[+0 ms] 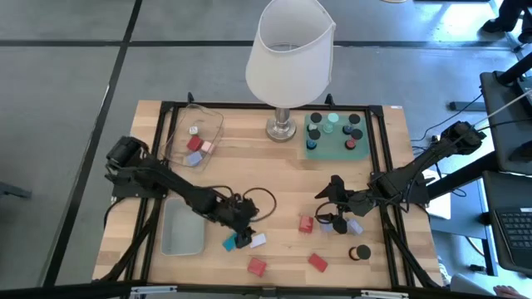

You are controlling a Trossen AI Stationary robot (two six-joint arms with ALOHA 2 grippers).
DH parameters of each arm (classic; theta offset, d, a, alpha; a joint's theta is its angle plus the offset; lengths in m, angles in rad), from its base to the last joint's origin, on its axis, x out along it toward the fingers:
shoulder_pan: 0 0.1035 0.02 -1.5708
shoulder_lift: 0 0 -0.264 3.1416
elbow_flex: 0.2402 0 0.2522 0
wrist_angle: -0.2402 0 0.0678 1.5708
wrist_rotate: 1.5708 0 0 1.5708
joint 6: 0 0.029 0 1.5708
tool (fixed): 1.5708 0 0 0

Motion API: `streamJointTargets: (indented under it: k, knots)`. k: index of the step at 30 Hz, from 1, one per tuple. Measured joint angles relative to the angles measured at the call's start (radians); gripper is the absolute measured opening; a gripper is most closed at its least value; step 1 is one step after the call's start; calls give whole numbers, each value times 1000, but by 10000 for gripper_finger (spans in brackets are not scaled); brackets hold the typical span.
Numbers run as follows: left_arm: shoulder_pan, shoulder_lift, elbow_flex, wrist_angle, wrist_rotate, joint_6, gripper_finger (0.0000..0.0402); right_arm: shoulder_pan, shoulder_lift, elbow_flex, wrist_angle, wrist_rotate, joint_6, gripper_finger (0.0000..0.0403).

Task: Pick & Place Office items
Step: Put the blue digital timer into the gray bin

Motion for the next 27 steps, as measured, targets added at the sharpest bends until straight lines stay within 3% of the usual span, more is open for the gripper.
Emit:
streamJointTargets:
  k: [4, 11, 16, 27]
  knots:
    - [-18, 67, 95, -138, -1, 44, 267, 0, 0, 0, 3, 0, 0, 339]
    - [-54, 123, 173, -276, 142, -205, 267, 0, 0, 0, 3, 0, 0, 339]
    - [-87, 122, 173, -381, 106, -293, 267, 0, 0, 0, 3, 0, 0, 339]
    - [-132, 185, 167, -374, 80, -382, 267, 0, 0, 0, 3, 0, 0, 339]
